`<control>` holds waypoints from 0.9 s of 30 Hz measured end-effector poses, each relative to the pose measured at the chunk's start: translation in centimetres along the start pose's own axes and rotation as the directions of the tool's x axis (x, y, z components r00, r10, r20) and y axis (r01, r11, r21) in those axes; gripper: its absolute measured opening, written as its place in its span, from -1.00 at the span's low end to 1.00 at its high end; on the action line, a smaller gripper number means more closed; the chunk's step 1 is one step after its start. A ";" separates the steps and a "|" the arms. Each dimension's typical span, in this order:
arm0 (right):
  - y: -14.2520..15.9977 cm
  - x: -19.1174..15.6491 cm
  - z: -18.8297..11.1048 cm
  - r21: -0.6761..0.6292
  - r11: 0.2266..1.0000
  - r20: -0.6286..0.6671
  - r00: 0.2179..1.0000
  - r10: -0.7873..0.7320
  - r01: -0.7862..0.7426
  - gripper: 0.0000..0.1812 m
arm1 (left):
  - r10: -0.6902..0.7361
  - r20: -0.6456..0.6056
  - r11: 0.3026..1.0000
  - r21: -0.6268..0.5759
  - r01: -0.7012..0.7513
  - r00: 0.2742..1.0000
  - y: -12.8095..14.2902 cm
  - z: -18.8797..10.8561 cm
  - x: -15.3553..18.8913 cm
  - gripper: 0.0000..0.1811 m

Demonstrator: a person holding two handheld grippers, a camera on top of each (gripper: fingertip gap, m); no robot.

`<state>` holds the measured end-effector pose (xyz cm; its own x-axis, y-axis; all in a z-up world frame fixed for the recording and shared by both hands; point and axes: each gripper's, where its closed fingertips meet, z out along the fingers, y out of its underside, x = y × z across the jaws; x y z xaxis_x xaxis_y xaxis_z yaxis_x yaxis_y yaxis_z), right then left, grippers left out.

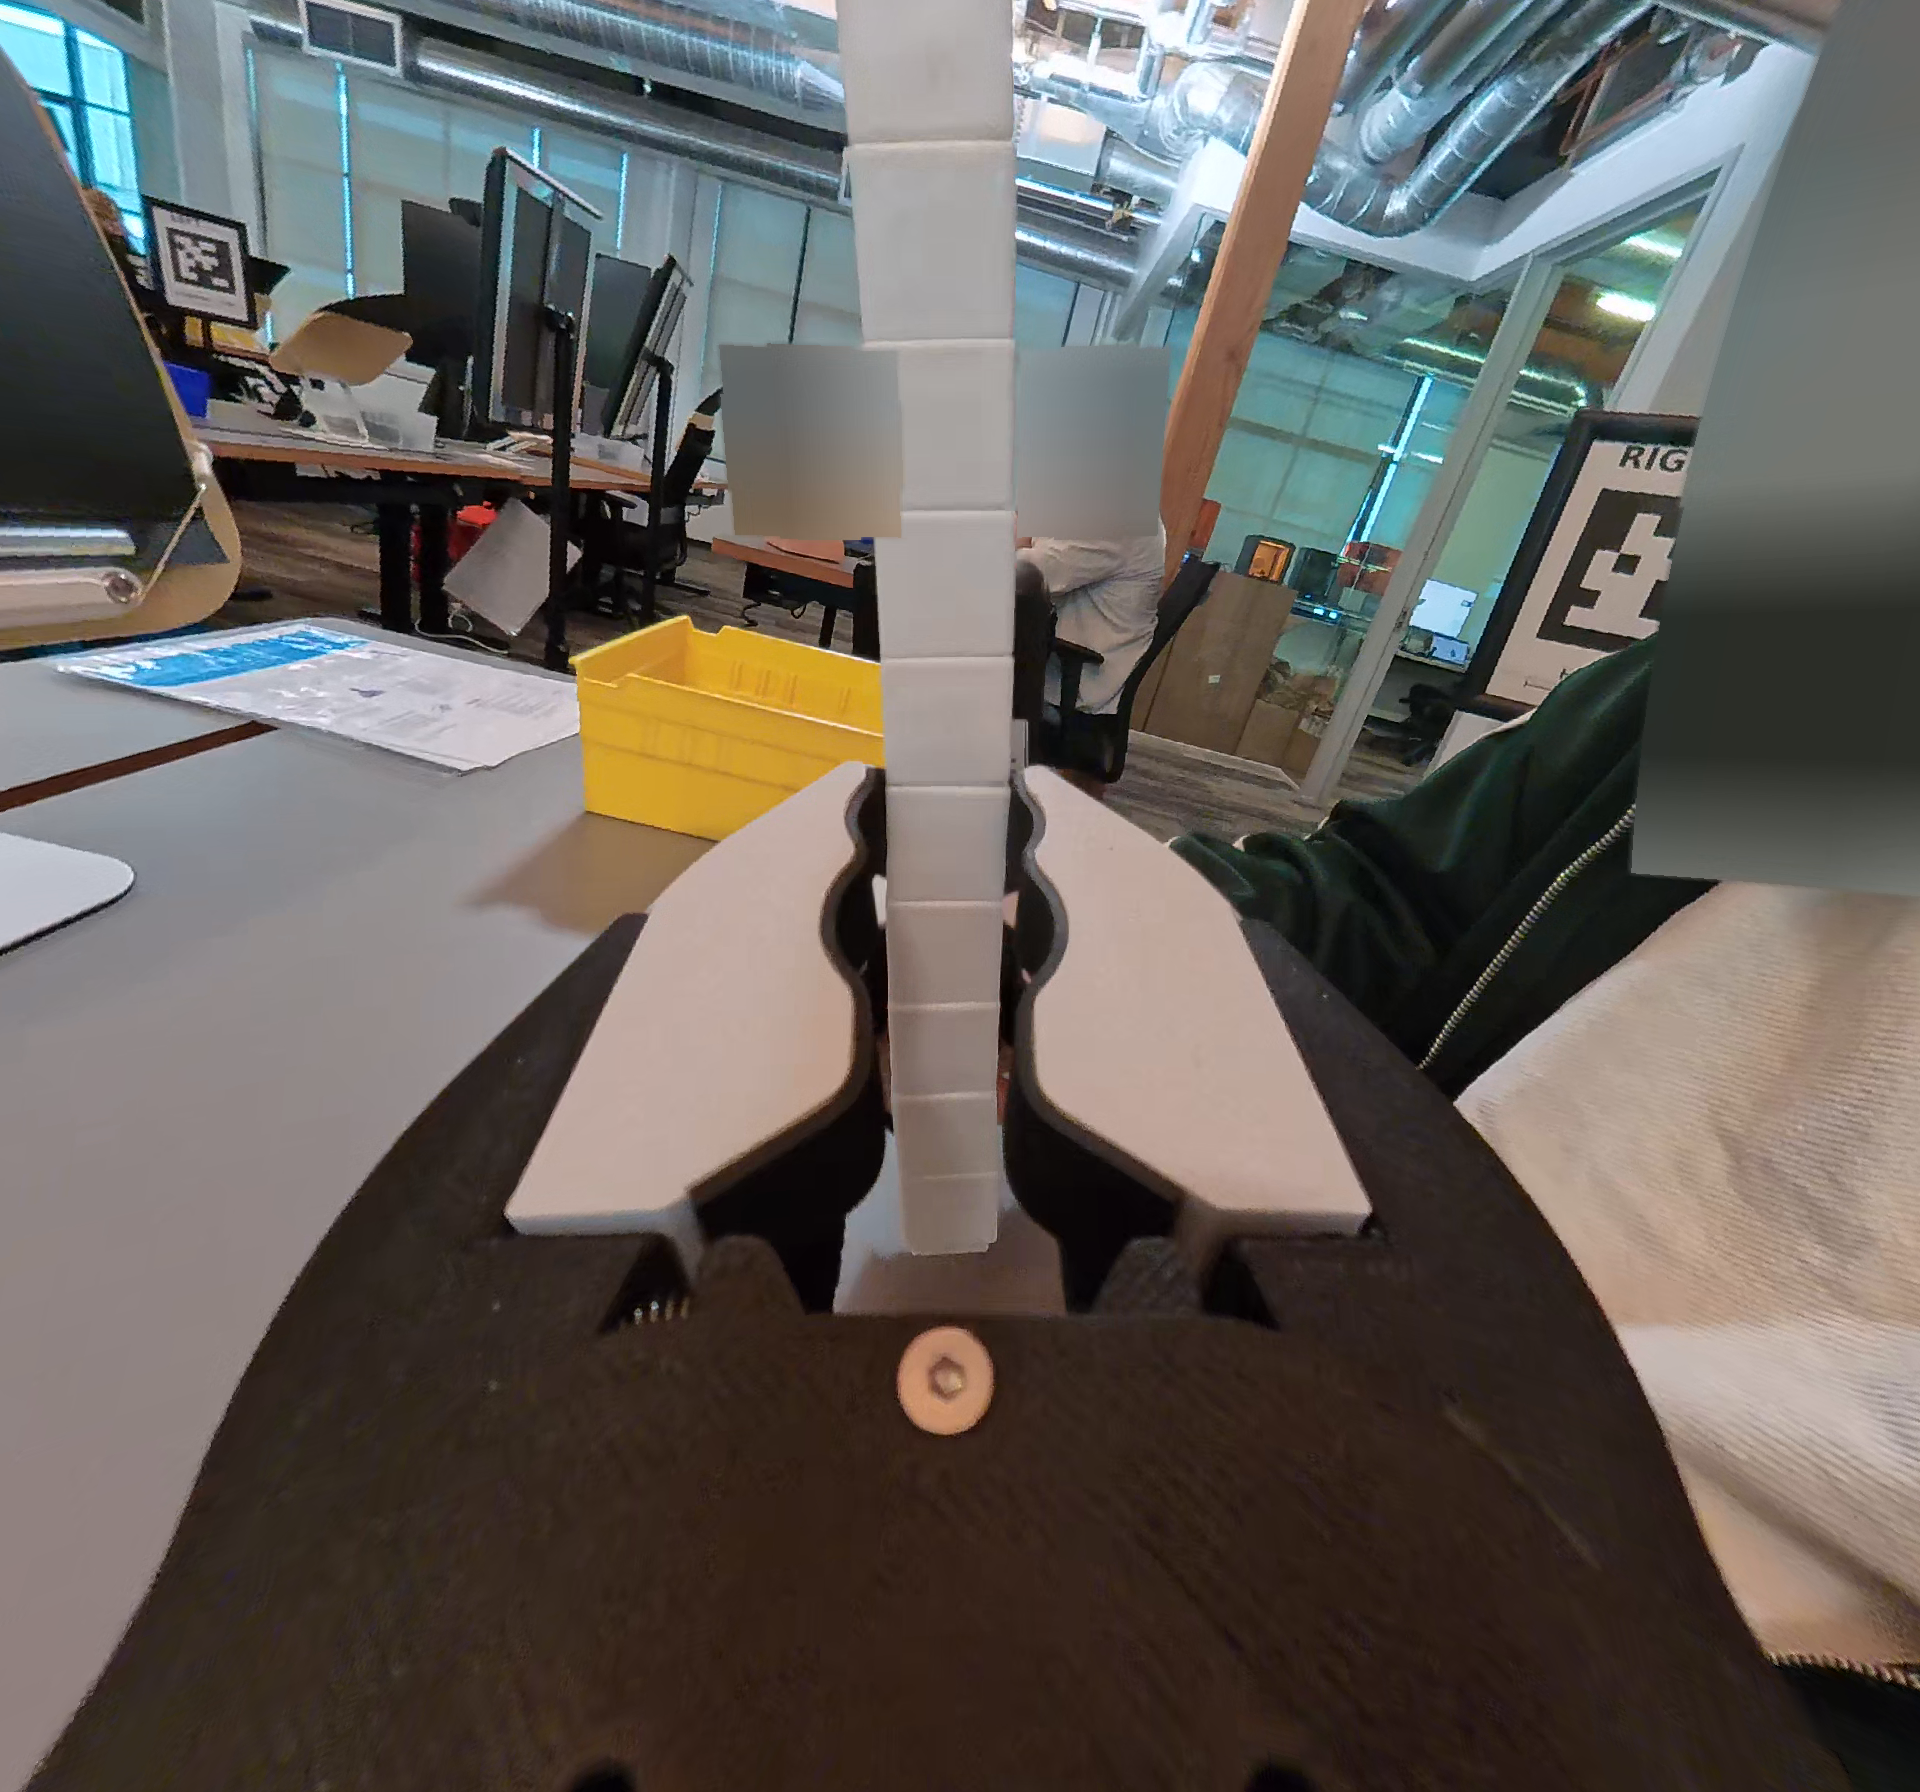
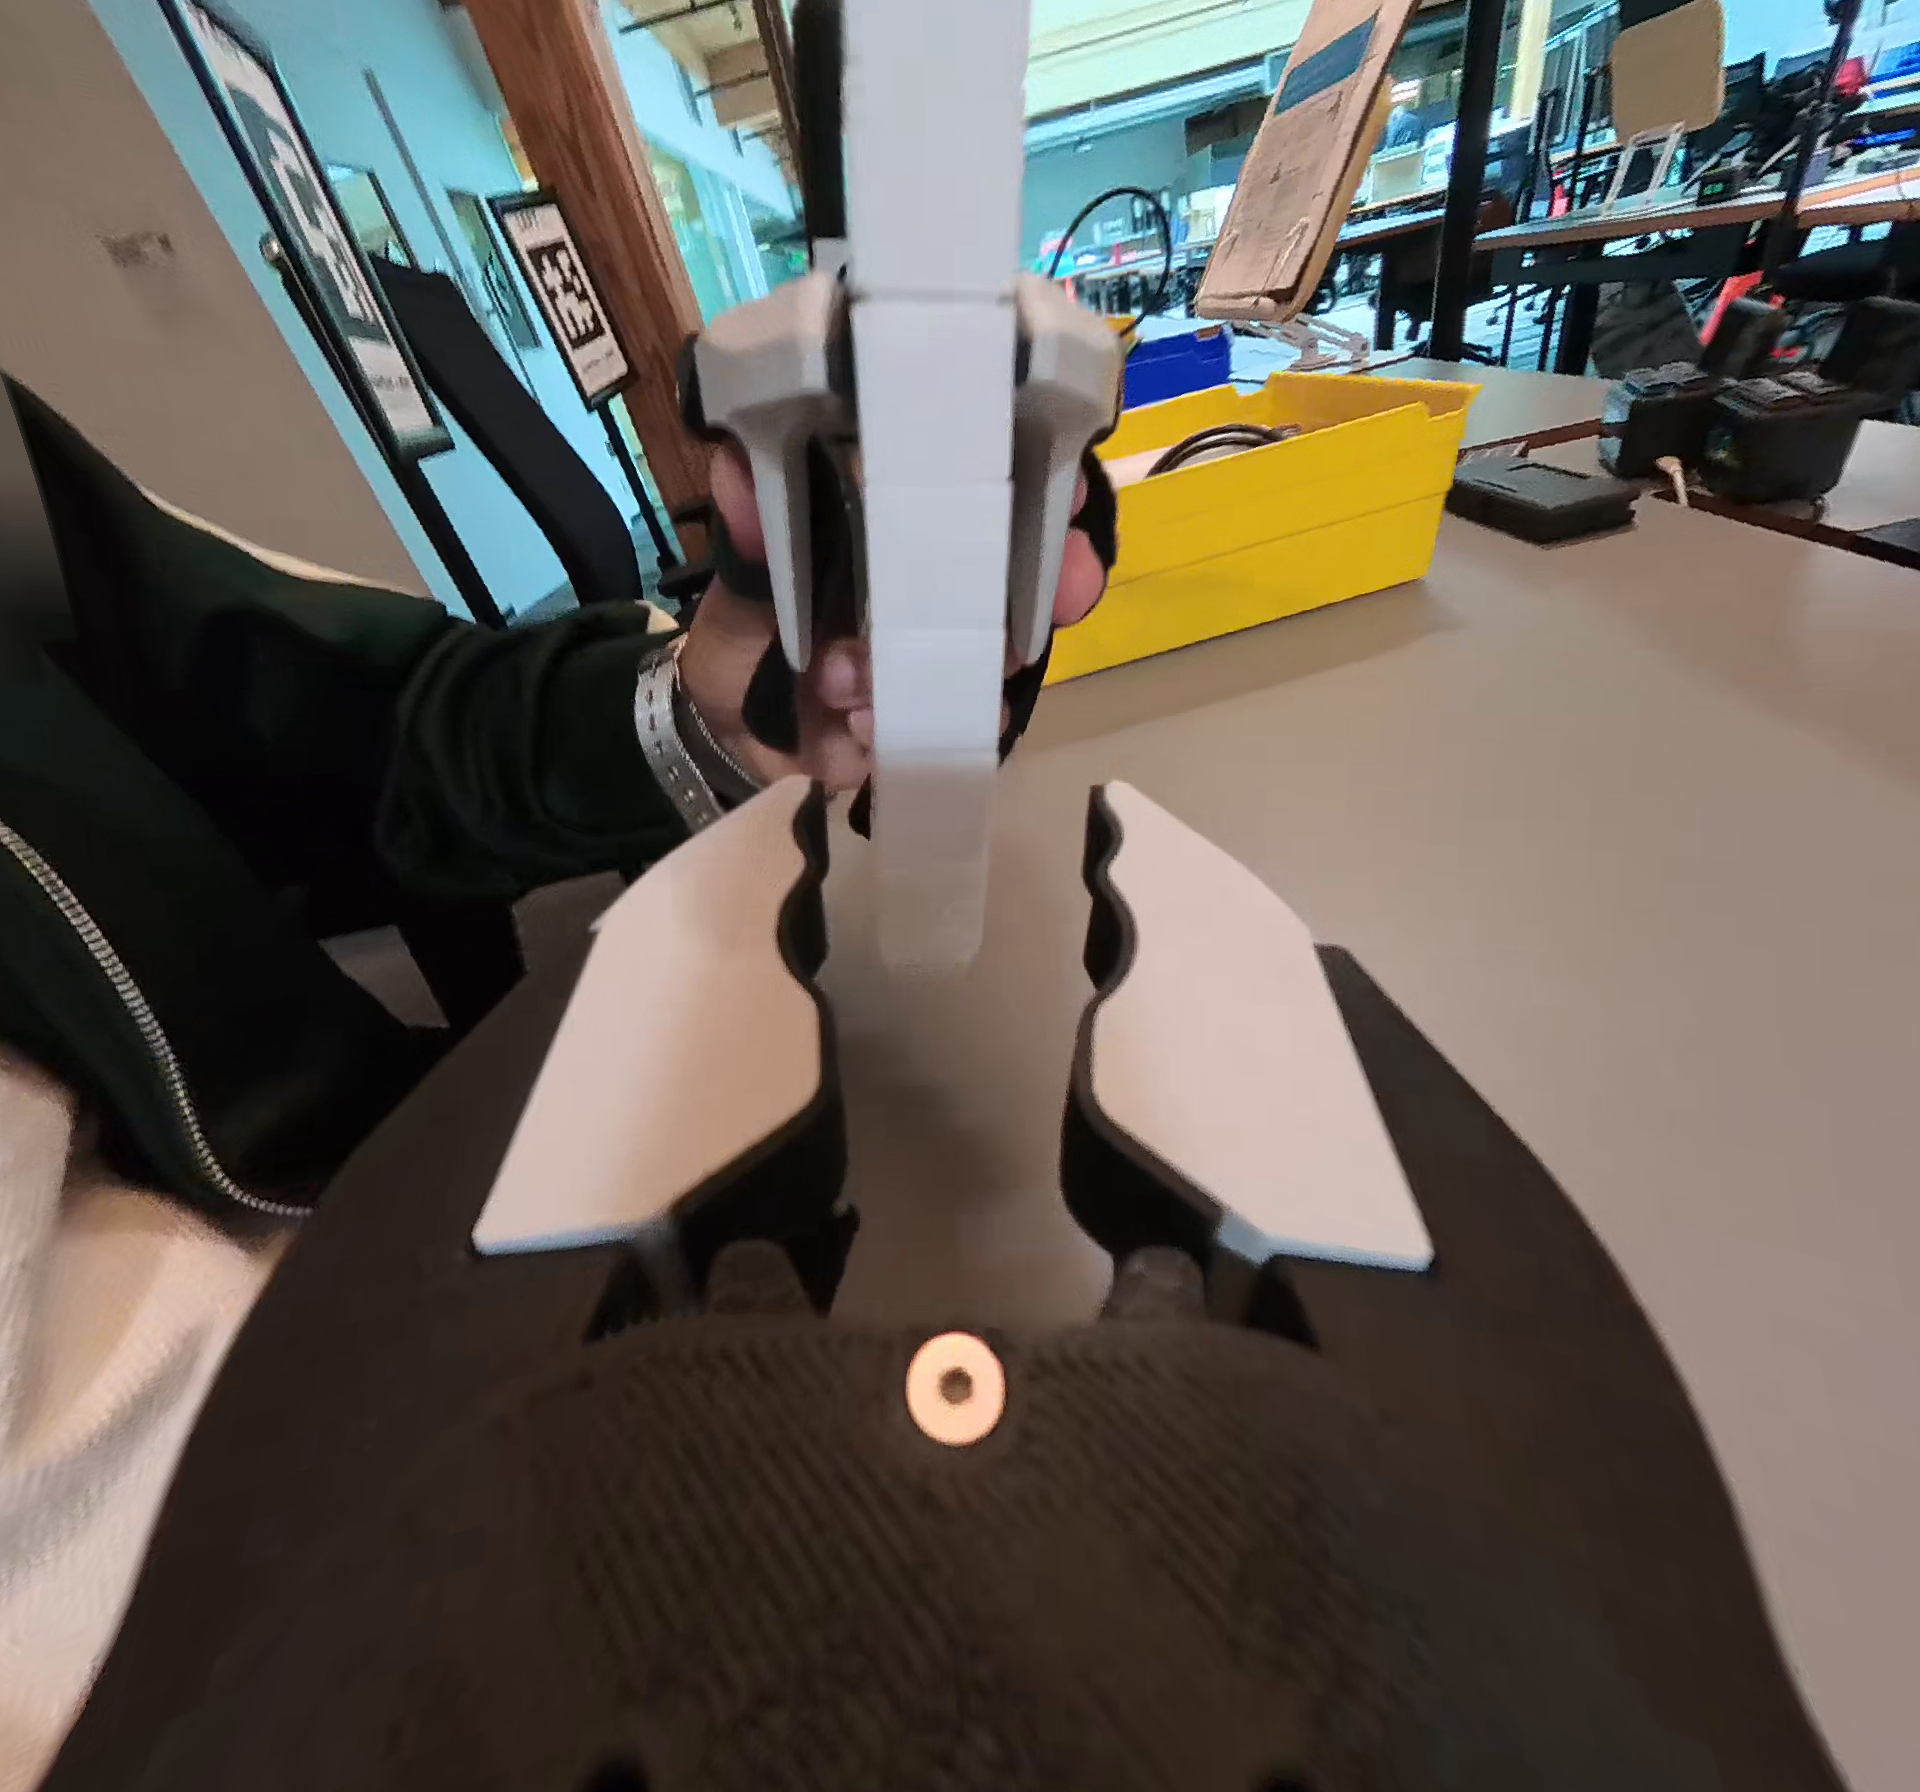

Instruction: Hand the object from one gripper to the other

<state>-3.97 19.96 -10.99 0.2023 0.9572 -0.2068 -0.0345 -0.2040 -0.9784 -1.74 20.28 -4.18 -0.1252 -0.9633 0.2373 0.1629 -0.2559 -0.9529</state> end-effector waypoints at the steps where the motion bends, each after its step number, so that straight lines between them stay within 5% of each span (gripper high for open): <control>1: 0.2 -0.2 0.2 -0.007 1.000 0.005 1.000 -0.013 0.013 -0.51 | 0.002 -0.002 1.000 0.003 -0.002 1.000 -0.2 0.0 0.1 -0.76; 11: -0.2 -1.5 0.5 0.027 0.998 0.032 0.998 -0.051 0.050 -0.75 | 0.036 -0.021 0.999 0.023 -0.035 0.999 -1.1 0.7 1.4 -0.76; 18: -1.5 -0.7 -0.6 0.082 0.995 0.000 0.998 -0.063 0.063 -0.75 | 0.087 0.049 0.996 -0.004 -0.087 0.995 -0.6 1.1 0.7 -0.32; 27: -1.0 1.8 -2.5 0.101 0.992 -0.055 0.996 -0.069 0.074 -0.75 | -0.111 0.054 0.989 -0.088 0.116 0.992 6.0 -0.9 -4.0 -0.17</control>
<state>-1.15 21.38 -10.37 0.2579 0.9563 -0.1379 -0.1178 -0.1105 -0.9869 -1.10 22.64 -11.05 -0.0897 -0.9319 0.3515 0.0602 -0.3574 -0.9320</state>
